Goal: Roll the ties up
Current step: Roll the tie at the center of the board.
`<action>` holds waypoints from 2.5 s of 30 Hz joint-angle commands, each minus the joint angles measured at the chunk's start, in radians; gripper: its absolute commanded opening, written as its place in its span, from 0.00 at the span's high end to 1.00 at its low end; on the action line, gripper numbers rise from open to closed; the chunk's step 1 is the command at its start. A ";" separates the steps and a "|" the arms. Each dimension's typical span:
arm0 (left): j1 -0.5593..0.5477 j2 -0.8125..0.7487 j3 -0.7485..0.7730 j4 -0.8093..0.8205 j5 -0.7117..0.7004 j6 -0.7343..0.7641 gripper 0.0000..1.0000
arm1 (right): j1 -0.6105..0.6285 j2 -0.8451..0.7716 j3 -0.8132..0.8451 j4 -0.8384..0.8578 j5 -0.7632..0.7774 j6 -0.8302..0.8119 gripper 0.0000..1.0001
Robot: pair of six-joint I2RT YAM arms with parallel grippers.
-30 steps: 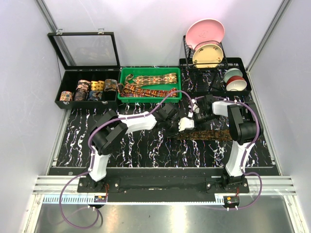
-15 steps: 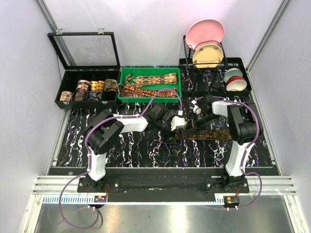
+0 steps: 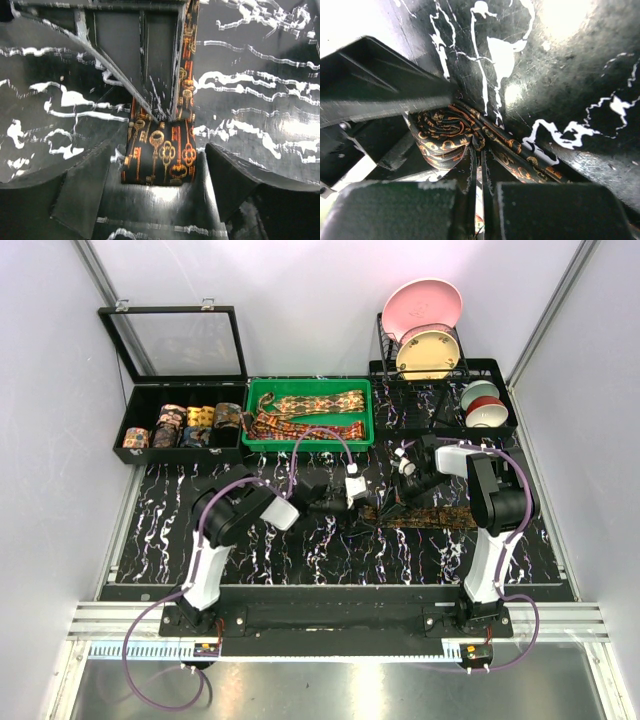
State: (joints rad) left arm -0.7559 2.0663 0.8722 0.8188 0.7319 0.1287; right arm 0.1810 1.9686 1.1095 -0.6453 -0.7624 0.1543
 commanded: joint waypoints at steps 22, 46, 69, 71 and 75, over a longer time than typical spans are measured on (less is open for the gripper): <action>-0.106 0.005 0.273 -0.924 -0.365 0.403 1.00 | 0.020 0.013 0.026 -0.016 0.104 -0.016 0.82; -0.138 0.107 0.448 -1.253 -0.436 0.477 1.00 | -0.089 -0.157 -0.030 -0.076 -0.186 -0.104 0.55; -0.134 0.100 0.453 -1.261 -0.397 0.473 1.00 | -0.035 -0.063 -0.040 0.010 -0.043 -0.064 1.00; -0.132 0.094 0.453 -1.262 -0.384 0.476 1.00 | -0.035 -0.063 -0.045 0.006 -0.003 -0.064 1.00; -0.114 0.057 0.452 -1.235 -0.326 0.441 0.72 | -0.034 -0.054 -0.050 0.007 0.038 -0.058 1.00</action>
State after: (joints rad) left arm -0.8936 2.0766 1.3872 -0.2424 0.4328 0.5758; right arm 0.1406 1.8881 1.0611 -0.6338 -0.8997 0.1146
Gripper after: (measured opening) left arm 0.363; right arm 0.025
